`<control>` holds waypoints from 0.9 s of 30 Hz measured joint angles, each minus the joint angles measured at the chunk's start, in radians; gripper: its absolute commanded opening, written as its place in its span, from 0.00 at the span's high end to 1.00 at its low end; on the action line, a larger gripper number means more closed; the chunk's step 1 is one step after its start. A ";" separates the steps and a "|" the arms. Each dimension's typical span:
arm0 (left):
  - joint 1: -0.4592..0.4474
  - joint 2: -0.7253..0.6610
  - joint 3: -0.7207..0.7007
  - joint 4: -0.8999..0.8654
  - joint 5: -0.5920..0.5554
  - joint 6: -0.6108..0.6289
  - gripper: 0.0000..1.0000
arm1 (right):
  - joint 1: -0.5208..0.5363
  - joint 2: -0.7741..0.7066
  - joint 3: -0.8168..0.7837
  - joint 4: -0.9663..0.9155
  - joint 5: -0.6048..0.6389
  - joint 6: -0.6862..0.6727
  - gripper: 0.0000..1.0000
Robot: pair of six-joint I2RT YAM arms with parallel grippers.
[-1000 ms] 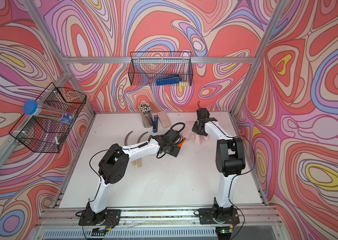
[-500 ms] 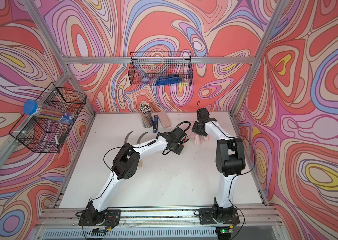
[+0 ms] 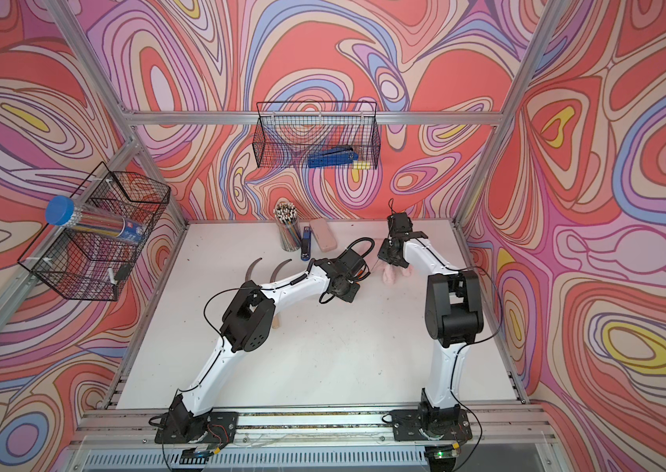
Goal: Wipe small sickles with rags
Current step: Adjust the small sickle at the center of the board.
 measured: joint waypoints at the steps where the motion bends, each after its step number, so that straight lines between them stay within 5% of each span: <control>1: 0.000 -0.009 -0.011 -0.009 -0.004 -0.012 1.00 | -0.002 -0.001 -0.006 0.006 -0.001 0.002 1.00; 15: 0.103 -0.515 -0.781 -0.016 -0.107 -0.225 1.00 | -0.225 -0.130 -0.246 0.121 0.021 0.086 1.00; 22: 0.121 -0.555 -0.827 0.082 0.019 -0.217 1.00 | -0.238 -0.182 -0.307 0.184 -0.012 0.119 1.00; 27: 0.069 -0.551 -0.792 0.064 -0.013 -0.190 1.00 | -0.094 -0.186 -0.261 0.187 -0.044 0.094 1.00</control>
